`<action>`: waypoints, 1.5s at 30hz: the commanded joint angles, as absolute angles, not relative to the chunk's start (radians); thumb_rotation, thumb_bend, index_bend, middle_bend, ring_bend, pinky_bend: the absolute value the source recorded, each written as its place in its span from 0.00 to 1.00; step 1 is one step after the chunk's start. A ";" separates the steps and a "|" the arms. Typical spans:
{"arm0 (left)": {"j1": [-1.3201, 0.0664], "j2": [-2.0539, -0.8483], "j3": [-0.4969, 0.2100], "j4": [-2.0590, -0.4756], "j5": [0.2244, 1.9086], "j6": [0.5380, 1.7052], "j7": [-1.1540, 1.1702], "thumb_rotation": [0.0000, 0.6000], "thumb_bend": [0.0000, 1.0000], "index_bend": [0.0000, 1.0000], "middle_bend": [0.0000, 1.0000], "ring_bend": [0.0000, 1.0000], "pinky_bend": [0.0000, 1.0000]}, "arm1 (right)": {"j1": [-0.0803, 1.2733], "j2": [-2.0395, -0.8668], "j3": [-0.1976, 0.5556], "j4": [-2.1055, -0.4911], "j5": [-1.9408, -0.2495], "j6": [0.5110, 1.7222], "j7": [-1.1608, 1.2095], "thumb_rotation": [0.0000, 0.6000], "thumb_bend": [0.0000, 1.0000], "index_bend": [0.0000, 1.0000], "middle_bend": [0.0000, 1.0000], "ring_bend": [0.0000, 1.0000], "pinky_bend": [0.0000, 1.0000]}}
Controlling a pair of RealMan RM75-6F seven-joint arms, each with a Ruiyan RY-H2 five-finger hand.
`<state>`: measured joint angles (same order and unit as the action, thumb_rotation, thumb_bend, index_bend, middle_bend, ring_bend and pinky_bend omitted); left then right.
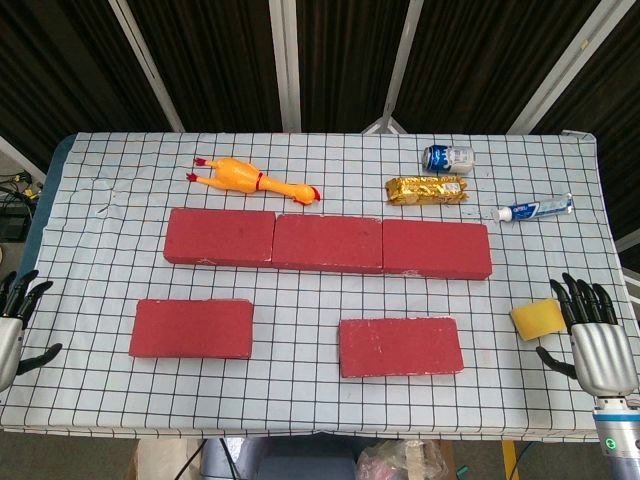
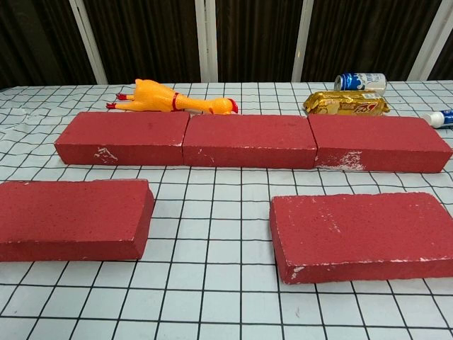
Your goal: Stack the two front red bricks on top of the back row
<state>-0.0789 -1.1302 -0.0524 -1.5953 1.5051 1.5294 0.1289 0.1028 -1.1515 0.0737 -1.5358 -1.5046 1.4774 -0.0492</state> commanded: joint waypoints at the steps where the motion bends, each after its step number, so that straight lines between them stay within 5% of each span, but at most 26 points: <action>1: -0.080 -1.131 -0.051 -1.595 1.505 1.527 0.131 1.00 0.00 0.18 0.06 0.00 0.11 | 0.104 -1.147 0.070 -1.541 -1.503 1.467 -0.045 1.00 0.19 0.02 0.00 0.00 0.00; 25: -0.074 -1.126 -0.046 -1.615 1.507 1.531 0.144 1.00 0.00 0.18 0.06 0.00 0.11 | 0.132 -1.058 -0.008 -1.656 -1.530 1.326 -0.003 1.00 0.17 0.01 0.00 0.00 0.00; 45: -0.082 -1.127 -0.056 -1.606 1.483 1.511 0.137 1.00 0.00 0.18 0.06 0.00 0.11 | 0.254 -1.022 -0.021 -1.997 -1.319 1.077 -0.434 1.00 0.17 0.01 0.00 0.00 0.00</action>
